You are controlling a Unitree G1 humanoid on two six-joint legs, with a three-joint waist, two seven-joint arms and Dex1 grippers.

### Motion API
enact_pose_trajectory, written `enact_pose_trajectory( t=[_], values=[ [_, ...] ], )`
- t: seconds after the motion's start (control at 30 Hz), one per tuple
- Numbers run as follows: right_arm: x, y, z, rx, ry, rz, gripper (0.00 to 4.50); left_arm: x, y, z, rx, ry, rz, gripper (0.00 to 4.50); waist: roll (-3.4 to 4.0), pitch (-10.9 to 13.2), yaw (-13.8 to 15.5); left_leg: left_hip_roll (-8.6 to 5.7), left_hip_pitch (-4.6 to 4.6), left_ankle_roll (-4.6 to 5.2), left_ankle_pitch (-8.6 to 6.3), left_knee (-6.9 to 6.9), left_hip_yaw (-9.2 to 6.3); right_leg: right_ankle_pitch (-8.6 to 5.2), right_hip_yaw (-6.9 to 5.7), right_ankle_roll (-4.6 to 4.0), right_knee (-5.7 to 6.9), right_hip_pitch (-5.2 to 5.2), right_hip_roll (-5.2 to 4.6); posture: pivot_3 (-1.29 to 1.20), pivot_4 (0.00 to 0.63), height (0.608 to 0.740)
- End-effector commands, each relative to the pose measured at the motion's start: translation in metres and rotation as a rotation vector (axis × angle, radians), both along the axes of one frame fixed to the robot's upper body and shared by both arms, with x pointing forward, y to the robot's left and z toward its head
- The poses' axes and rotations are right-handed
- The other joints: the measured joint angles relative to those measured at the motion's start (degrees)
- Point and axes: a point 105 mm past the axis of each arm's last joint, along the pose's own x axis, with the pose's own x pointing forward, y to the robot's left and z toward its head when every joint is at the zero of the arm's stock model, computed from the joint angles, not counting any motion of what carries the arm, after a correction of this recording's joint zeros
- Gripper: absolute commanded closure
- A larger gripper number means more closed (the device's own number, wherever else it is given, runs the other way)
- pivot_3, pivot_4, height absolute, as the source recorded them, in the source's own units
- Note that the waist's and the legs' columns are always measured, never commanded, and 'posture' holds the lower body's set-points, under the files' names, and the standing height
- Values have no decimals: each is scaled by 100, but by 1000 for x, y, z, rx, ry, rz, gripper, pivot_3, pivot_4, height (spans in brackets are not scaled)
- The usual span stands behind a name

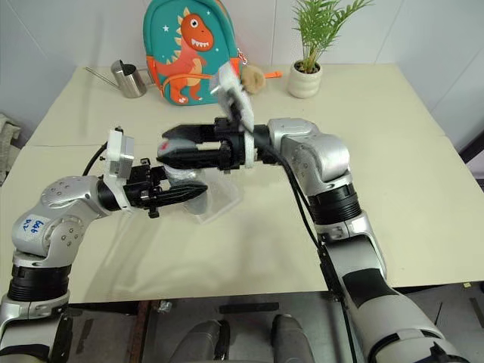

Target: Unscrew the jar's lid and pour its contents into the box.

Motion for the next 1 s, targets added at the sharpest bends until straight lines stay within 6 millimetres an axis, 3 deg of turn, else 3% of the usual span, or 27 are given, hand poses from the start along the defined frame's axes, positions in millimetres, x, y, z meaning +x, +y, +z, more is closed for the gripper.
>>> enact_pose_trajectory(
  t=[0.03,0.23,0.37,0.43,0.57,0.67,0.77,0.8,0.93,1.0],
  values=[
    [5,-21,15,71,9,-51,1944,-7,1,5,6,-28,-8,2594,0,0,4,0,0,0,0,0,-2,0,0,0,-1,2,-1,0,150,740],
    [46,-64,-13,8,7,-336,1944,-8,8,7,-12,-27,14,2594,0,0,0,-3,0,3,-1,0,4,0,1,0,-4,2,-1,0,150,740],
    [95,-116,-67,-69,21,-662,1944,-6,17,11,-33,-26,46,2594,-1,0,-4,-2,2,3,-1,1,12,0,2,0,-4,3,2,0,150,740],
    [109,-134,-93,-102,10,-782,1944,-4,21,13,-38,-27,63,2594,-1,0,-9,-4,2,6,0,0,23,0,5,0,-5,2,3,0,150,740],
    [122,-161,-138,-134,37,-962,1944,-1,25,16,-37,-31,77,2594,0,0,-32,1,3,6,2,-1,38,0,12,1,-7,-2,14,0,150,740],
    [120,-174,-167,-191,15,-1031,1944,0,27,18,-35,-30,81,2594,0,0,-25,4,4,5,2,2,40,0,12,1,-7,-1,15,0,150,740],
    [118,-181,-176,-163,40,-1056,1944,1,27,19,-26,-29,79,2594,0,0,-24,3,5,6,3,4,43,1,13,2,-7,2,18,0,150,740],
    [116,-184,-178,-160,42,-1059,1229,1,27,20,-24,-29,77,2594,0,0,-25,4,7,7,3,7,44,2,15,3,-7,4,20,0,150,740],
    [111,-184,-170,-136,16,-1002,31,3,27,23,-34,-33,81,2594,0,0,-22,5,11,6,6,12,42,3,16,6,-7,12,19,0,150,740],
    [109,-183,-151,-92,-32,-965,31,11,31,24,-17,-62,132,2594,0,0,-19,5,11,4,8,11,41,3,15,6,-7,12,18,0,150,740]
  ],
)
